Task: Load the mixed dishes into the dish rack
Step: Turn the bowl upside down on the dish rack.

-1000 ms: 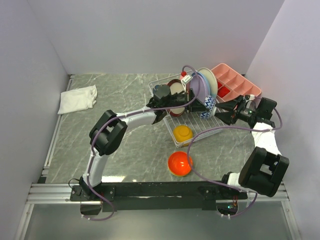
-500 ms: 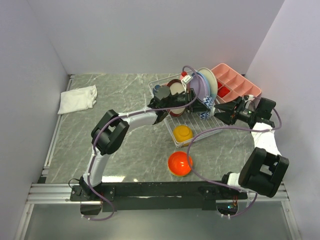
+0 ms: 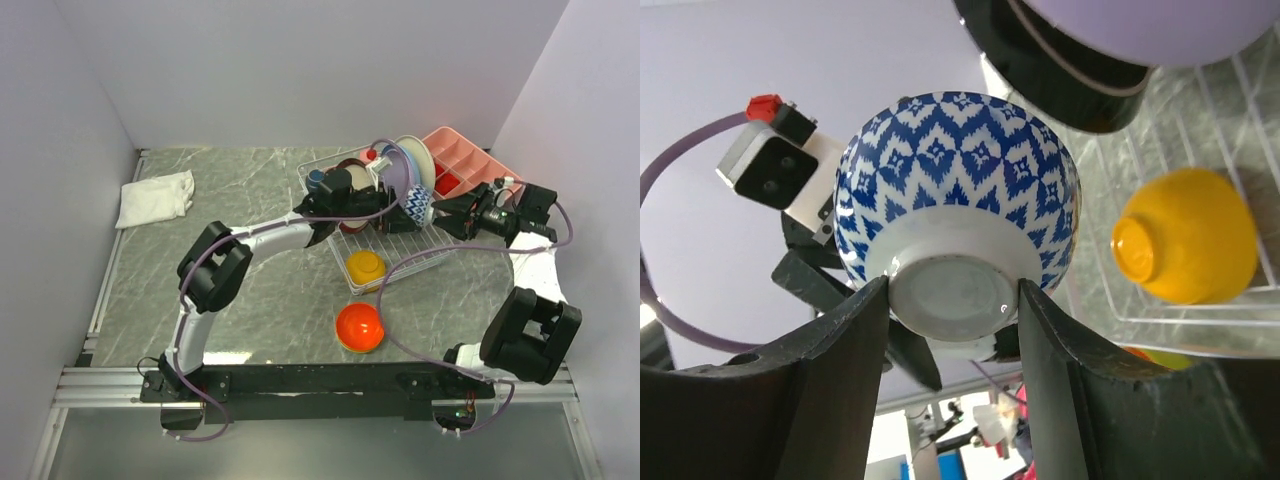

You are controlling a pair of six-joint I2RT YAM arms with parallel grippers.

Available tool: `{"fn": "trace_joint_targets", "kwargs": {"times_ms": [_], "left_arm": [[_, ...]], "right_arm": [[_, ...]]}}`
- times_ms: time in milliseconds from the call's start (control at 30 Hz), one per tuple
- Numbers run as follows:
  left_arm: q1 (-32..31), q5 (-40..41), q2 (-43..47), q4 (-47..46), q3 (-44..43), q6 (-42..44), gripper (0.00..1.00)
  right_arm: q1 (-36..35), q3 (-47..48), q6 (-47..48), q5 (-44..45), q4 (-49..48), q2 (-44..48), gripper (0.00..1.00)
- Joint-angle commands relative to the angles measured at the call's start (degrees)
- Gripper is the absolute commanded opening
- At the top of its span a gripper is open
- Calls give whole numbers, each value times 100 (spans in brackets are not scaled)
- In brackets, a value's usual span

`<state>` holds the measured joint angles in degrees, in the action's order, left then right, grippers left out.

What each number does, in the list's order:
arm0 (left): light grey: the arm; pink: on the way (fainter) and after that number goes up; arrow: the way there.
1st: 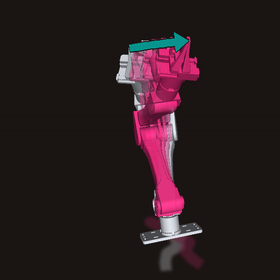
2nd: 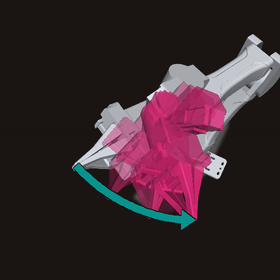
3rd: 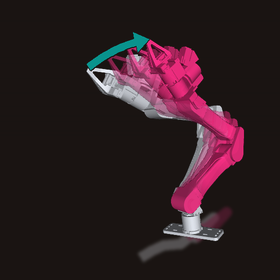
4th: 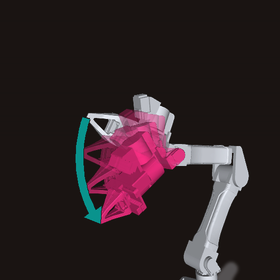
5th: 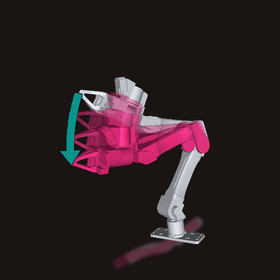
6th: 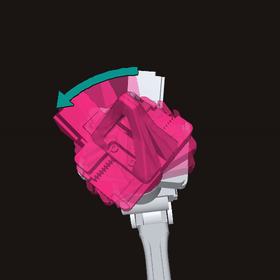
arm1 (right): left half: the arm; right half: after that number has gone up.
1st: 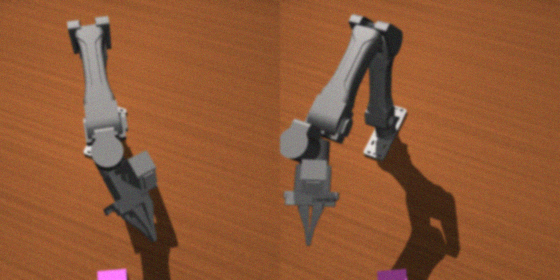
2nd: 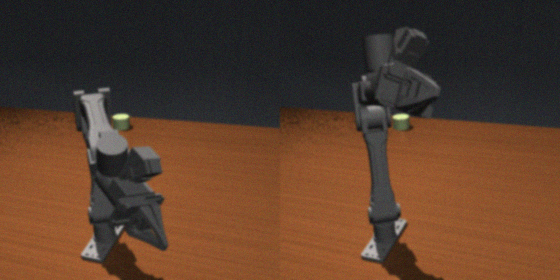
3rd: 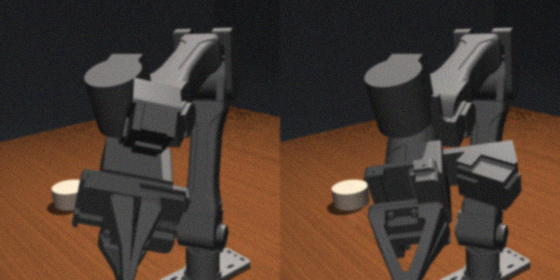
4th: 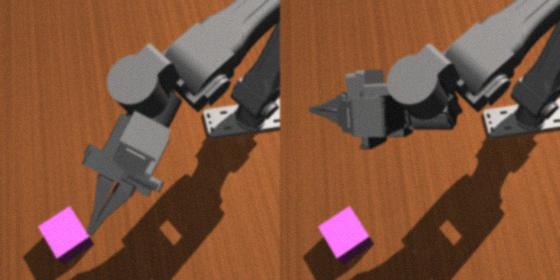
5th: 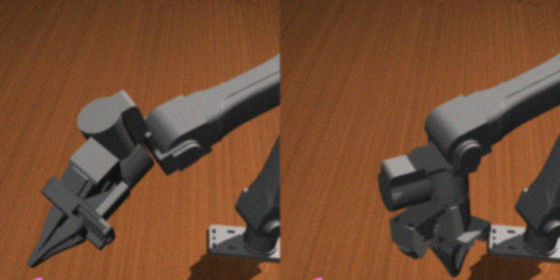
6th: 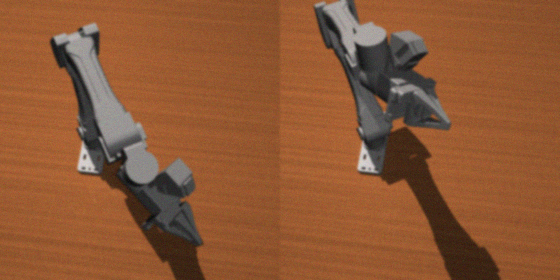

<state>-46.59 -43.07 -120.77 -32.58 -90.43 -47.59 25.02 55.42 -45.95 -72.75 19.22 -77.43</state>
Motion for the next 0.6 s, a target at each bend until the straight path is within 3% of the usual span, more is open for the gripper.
{"fn": "trace_joint_targets", "kwargs": {"times_ms": [0,267,367,567], "left_arm": [[229,343,650,638,166,567,96],[282,-25,1301,1753,324,1770,96],[291,-193,1888,2263,447,2350,96],[334,227,3276,2738,1159,3308,96]], "right_arm": [[56,478,665,234,485,-185,17],[4,1392,2387,1482,2049,-536,18],[-198,1822,3309,2053,2524,-607,17],[-901,2184,4092,3237,2902,-546,15]]}}
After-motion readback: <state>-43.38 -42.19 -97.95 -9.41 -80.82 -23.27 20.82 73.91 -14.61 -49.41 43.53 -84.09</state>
